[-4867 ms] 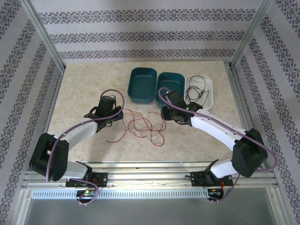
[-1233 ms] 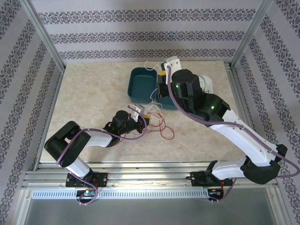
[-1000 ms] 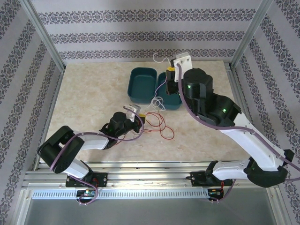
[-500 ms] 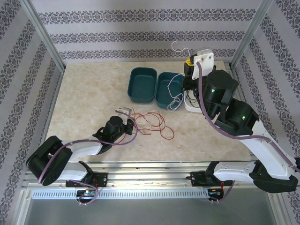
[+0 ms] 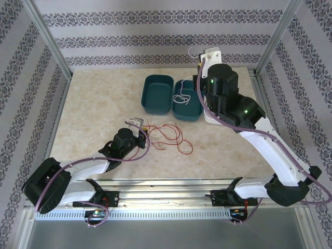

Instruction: Untangle the cables

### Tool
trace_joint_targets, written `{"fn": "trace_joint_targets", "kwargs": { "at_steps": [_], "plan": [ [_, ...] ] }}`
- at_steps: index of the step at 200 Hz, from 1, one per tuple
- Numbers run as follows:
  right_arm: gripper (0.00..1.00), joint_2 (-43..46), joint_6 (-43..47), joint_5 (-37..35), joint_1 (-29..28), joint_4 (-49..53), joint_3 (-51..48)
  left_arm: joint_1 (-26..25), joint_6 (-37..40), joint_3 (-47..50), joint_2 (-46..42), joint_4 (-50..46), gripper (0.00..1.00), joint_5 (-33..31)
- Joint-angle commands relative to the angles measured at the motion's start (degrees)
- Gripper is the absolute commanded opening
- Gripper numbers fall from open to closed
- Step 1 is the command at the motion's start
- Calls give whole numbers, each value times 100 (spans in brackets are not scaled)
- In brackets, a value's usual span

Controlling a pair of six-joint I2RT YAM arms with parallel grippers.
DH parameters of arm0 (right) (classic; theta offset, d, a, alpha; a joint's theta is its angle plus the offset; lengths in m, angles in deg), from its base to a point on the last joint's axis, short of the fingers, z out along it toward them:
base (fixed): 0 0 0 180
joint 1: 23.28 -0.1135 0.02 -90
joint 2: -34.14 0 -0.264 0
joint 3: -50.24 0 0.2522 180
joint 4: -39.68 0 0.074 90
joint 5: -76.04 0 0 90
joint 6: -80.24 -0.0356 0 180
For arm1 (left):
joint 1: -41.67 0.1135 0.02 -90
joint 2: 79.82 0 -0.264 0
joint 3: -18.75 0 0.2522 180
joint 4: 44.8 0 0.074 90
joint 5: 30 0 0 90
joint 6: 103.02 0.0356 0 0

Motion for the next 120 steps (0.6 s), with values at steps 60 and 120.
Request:
{"fn": "trace_joint_targets", "kwargs": {
  "at_steps": [60,120],
  "plan": [
    [0,-816,-868,1199,1322,-218,-207,-40,12,-140,-374,-400,0,191],
    [0,-1239,-1139,1557,1701,-323,-340,-40,27,-171,-453,-492,0,178]
  ]
}}
